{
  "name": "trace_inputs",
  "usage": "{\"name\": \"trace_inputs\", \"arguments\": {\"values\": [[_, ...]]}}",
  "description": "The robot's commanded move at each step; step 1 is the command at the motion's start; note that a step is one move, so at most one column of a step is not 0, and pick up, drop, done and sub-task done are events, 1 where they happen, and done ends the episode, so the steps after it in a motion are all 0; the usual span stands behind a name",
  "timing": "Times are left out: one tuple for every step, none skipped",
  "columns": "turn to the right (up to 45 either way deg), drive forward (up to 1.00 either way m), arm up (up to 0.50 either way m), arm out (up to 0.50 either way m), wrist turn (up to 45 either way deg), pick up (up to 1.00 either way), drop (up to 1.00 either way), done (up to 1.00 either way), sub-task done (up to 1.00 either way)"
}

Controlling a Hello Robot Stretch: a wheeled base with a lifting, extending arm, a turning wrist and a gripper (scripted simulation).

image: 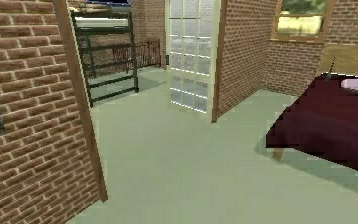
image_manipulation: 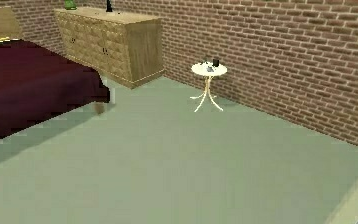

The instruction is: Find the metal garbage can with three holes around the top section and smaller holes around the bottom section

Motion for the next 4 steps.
{"name": "trace_inputs", "arguments": {"values": [[0.0,1.00,0.00,0.00,0.0,0.00,0.00,0.00,0.00],[0.0,0.55,0.00,0.00,0.0,0.00,0.00,0.00,0.00],[-45.0,0.00,0.00,0.00,0.0,0.00,0.00,0.00,0.00],[-3.0,0.00,0.00,0.00,0.0,0.00,0.00,0.00,0.00]]}}
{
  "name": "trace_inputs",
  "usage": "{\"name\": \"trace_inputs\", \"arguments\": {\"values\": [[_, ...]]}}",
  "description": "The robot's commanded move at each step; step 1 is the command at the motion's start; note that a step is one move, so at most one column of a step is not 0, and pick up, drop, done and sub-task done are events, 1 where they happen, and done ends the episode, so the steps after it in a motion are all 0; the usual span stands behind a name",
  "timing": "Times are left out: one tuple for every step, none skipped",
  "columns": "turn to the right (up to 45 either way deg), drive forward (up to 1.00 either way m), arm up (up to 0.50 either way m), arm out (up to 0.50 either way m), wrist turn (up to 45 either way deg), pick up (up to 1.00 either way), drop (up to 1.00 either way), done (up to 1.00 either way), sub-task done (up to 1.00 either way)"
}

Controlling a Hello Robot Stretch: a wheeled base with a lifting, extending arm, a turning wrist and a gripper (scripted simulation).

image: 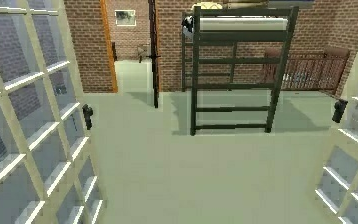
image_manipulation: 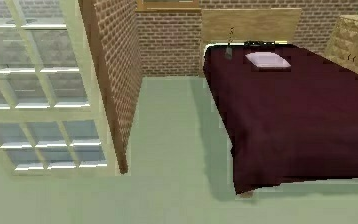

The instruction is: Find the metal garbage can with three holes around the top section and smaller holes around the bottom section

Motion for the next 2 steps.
{"name": "trace_inputs", "arguments": {"values": [[0.0,1.00,0.00,0.00,0.0,0.00,0.00,0.00,0.00],[-6.0,0.00,0.00,0.00,0.0,0.00,0.00,0.00,0.00]]}}
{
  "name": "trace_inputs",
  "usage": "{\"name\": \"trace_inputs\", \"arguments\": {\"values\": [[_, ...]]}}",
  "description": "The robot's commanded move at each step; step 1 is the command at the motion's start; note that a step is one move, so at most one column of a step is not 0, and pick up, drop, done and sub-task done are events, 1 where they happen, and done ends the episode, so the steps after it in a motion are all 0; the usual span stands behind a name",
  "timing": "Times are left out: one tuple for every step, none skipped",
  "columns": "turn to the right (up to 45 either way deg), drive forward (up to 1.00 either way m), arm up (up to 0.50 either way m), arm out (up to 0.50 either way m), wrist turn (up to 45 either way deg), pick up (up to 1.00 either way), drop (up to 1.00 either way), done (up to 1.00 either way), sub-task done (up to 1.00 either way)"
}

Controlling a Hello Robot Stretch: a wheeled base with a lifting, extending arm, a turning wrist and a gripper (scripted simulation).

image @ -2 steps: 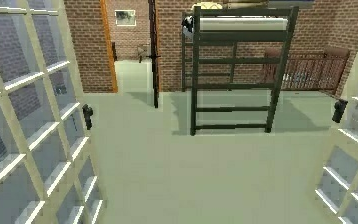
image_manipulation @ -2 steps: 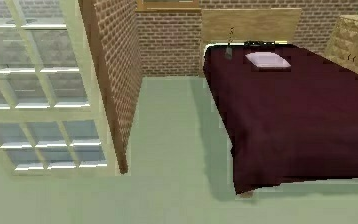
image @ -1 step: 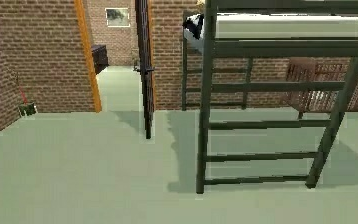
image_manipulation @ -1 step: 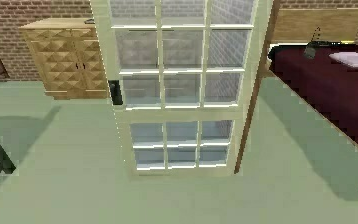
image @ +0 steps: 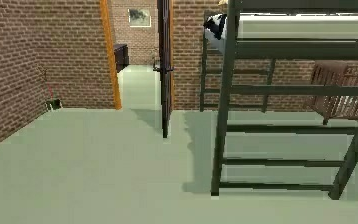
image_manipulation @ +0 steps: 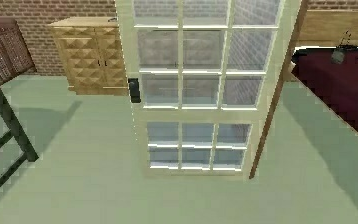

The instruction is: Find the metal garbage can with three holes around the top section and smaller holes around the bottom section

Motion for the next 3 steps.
{"name": "trace_inputs", "arguments": {"values": [[0.0,0.50,0.00,0.00,0.0,0.00,0.00,0.00,0.00],[-18.0,0.00,0.00,0.00,0.0,0.00,0.00,0.00,0.00],[-3.0,0.00,0.00,0.00,0.0,0.00,0.00,0.00,0.00]]}}
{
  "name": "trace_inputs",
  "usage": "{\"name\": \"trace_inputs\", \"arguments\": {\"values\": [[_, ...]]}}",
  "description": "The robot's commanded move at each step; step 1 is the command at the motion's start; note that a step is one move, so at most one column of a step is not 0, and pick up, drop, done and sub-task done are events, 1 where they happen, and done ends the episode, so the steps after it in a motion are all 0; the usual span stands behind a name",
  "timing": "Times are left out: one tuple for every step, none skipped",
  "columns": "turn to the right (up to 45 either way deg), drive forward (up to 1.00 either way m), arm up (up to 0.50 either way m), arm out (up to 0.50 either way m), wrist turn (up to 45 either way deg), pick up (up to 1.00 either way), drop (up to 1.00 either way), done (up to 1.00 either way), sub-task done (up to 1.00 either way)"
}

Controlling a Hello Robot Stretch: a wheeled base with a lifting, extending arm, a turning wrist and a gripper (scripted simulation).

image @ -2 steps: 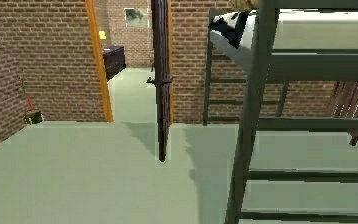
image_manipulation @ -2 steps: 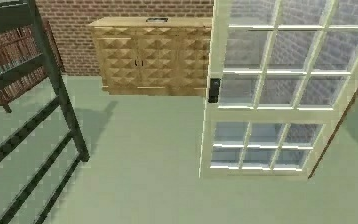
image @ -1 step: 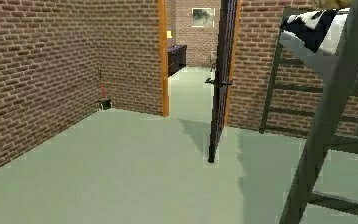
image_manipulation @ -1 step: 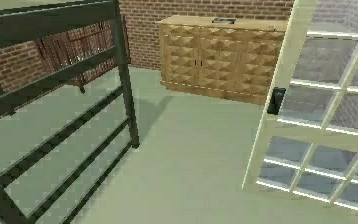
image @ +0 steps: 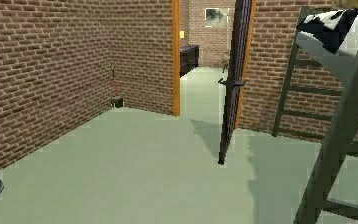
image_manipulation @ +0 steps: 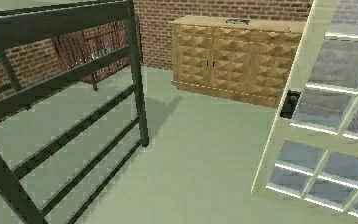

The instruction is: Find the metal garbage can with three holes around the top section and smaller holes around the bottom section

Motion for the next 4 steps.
{"name": "trace_inputs", "arguments": {"values": [[0.0,0.05,0.00,0.00,0.0,0.00,0.00,0.00,0.00],[-9.0,0.00,0.00,0.00,0.0,0.00,0.00,0.00,0.00],[0.0,0.50,0.00,0.00,0.0,0.00,0.00,0.00,0.00],[-45.0,0.00,0.00,0.00,0.0,0.00,0.00,0.00,0.00]]}}
